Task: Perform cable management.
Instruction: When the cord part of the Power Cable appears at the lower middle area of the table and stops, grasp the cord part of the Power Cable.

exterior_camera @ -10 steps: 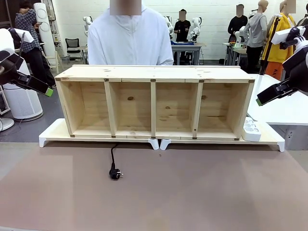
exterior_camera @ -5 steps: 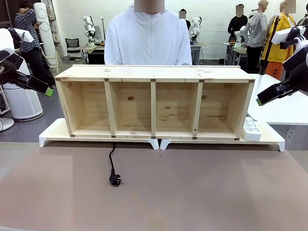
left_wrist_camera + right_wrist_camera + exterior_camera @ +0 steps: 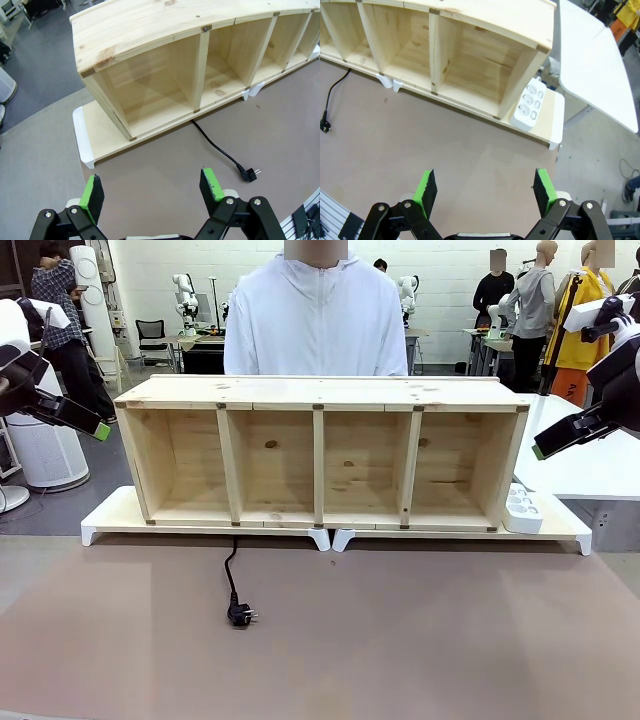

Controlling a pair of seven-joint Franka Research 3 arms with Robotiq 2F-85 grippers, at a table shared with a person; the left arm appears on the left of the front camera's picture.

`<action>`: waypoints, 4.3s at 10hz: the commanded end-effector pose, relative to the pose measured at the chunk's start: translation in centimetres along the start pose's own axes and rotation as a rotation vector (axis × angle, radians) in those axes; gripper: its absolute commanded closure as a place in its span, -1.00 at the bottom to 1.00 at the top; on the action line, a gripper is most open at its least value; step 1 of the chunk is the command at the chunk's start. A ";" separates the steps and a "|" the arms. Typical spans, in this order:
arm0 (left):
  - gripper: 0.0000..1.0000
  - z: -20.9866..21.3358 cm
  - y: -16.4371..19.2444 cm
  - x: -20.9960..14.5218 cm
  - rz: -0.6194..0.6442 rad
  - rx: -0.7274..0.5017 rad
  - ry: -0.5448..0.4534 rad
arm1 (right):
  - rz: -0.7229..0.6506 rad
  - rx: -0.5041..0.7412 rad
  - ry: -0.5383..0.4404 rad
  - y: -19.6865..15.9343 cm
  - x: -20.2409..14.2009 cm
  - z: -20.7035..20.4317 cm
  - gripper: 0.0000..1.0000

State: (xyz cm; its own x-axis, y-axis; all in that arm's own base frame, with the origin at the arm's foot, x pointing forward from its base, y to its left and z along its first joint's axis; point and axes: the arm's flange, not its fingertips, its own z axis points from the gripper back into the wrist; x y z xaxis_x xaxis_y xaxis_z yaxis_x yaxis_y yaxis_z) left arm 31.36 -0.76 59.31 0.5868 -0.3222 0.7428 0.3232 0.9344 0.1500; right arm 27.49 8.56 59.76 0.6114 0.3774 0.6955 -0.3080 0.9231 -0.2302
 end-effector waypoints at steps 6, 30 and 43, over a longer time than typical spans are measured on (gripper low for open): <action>-1.00 -0.1 0.1 0.1 0.007 0.004 -0.010 | 0.014 -0.004 -0.011 -0.2 0.2 -0.5 -1.00; -1.00 -0.1 0.1 0.1 0.007 0.004 -0.010 | -0.044 0.311 0.482 37.2 17.9 -15.5 -1.00; -1.00 -0.1 0.1 0.1 0.007 0.004 -0.010 | -0.075 0.328 0.787 45.7 15.1 -26.6 -1.00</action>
State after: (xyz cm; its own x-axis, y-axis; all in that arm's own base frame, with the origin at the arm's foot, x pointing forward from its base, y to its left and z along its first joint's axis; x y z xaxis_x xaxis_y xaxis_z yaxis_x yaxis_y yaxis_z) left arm 31.35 -0.78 59.34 0.5859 -0.3222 0.7436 0.3234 0.9343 0.1500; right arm 41.87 57.60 42.01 0.9306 0.3653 0.0246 -0.3658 0.9248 0.1042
